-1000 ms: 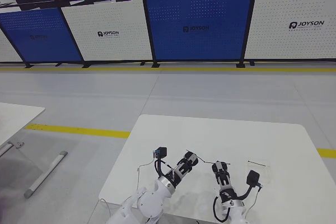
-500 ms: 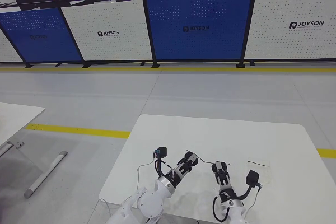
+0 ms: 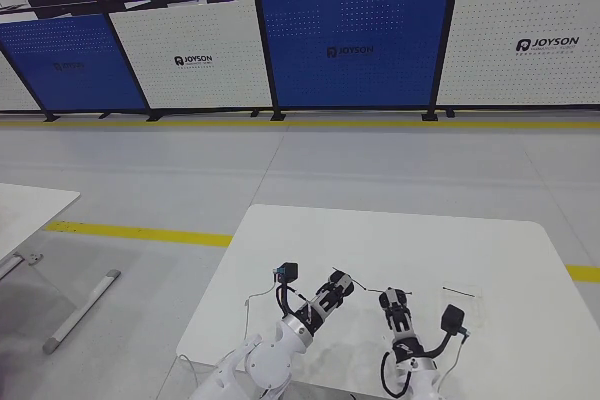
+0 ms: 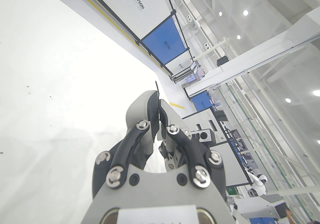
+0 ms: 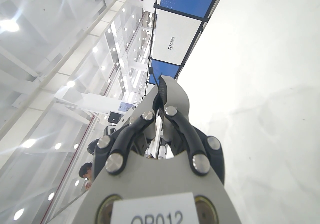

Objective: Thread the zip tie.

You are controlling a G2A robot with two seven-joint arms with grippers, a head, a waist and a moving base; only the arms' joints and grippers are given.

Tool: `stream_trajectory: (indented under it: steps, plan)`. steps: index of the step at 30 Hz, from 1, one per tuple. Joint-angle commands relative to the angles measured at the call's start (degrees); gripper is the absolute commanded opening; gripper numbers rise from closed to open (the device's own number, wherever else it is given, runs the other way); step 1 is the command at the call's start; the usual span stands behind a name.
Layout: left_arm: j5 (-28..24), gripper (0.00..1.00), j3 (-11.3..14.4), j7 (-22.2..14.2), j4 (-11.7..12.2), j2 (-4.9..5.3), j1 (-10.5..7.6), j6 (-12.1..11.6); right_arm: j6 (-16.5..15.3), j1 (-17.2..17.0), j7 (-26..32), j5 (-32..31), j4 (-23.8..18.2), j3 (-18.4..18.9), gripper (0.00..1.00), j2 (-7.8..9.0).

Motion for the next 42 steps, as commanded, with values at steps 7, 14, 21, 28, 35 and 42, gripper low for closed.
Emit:
stream_trajectory:
  steps: [7, 14, 21, 28, 35, 42]
  plan:
    - [0.0, 0.0, 0.0, 0.0, 0.0, 0.0, 0.0, 0.0, 0.2, 0.1, 0.2, -0.1, 0.2, -0.1, 0.0, -0.06]
    - [0.0, 0.0, 0.0, 0.0, 0.0, 0.0, 0.0, 0.0, 0.5, 0.3, 0.4, -0.2, 0.3, -0.2, 0.0, -0.12]
    - [0.0, 0.0, 0.0, 0.0, 0.0, 0.0, 0.0, 0.0, 0.7, 0.9, 0.9, 0.0, 0.7, -0.5, 0.0, -0.24]
    - [0.0, 0.0, 0.0, 0.0, 0.0, 0.0, 0.0, 0.0, 1.0, 1.6, 1.7, 0.5, 1.2, -0.7, 0.0, -0.35]
    - [0.0, 0.0, 0.0, 0.0, 0.0, 0.0, 0.0, 0.0, 0.1, 1.9, 4.0, 2.3, 1.4, -0.6, 0.0, -0.33]
    - [0.0, 0.0, 0.0, 0.0, 0.0, 0.0, 0.0, 0.0, 0.1, 1.9, 4.0, 2.3, 1.4, -0.6, 0.0, -0.33]
